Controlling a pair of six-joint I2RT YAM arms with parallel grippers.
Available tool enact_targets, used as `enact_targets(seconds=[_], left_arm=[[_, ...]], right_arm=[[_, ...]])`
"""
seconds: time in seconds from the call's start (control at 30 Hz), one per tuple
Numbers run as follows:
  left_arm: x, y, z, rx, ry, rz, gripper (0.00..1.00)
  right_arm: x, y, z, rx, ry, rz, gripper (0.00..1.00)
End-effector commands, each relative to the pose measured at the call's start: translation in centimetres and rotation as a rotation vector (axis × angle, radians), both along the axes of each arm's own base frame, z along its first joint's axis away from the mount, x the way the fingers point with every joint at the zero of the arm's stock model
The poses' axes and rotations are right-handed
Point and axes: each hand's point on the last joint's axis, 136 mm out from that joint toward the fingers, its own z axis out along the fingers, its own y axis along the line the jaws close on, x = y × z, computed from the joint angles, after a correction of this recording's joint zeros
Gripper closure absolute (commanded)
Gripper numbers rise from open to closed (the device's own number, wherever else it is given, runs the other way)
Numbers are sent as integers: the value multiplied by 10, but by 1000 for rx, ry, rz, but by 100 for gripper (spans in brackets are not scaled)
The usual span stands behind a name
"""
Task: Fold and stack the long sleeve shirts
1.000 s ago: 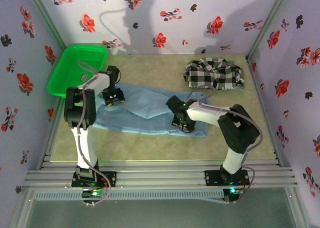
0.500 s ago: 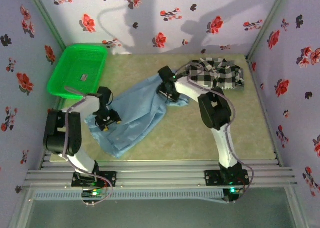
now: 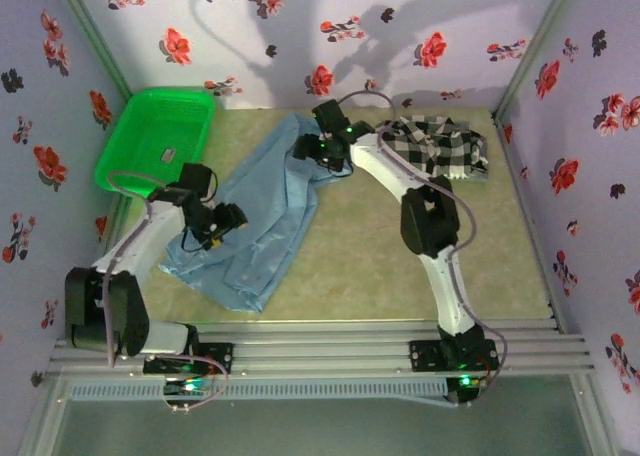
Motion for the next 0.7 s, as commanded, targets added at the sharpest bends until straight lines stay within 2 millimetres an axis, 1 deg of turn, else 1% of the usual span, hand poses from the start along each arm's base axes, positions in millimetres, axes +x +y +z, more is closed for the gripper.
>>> enact_targets(seconds=[0.0,0.07,0.1,0.13,0.17,0.23,0.3,0.33,0.37,0.43,0.47,0.57,0.67], left_arm=[[14,-3,39,13,-104,-61,30],[22,4,42,78,-105,-88,31],[27,6,40,102,-98,-107,32],[31,8,35,124,-88,-119,34],[37,12,29,151,-75,-121,36],[46,20,15,195,-51,-121,40],[53,28,-5,217,-6,-111,43],[53,32,-15,230,20,-110,44],[53,37,-25,255,46,-109,45],[50,44,-44,287,99,-111,47],[47,46,-52,294,118,-114,48],[32,48,-70,295,167,-109,48],[13,46,-83,265,196,-88,48]], right_arm=[[-49,-25,37,-145,-49,62,18],[-73,-18,32,-146,-26,90,19],[-86,-9,27,-124,-2,101,20],[-96,1,21,-93,21,105,23],[-106,15,14,-52,42,117,25],[-121,39,-1,-27,69,142,31],[-130,61,-19,-22,112,150,39],[-133,70,-28,-16,129,149,42],[-134,74,-39,-22,153,129,45],[-136,74,-62,-50,190,87,49],[-137,69,-73,-87,205,62,49],[-137,47,-96,-192,222,6,51],[-127,23,-111,-285,215,-56,51]])
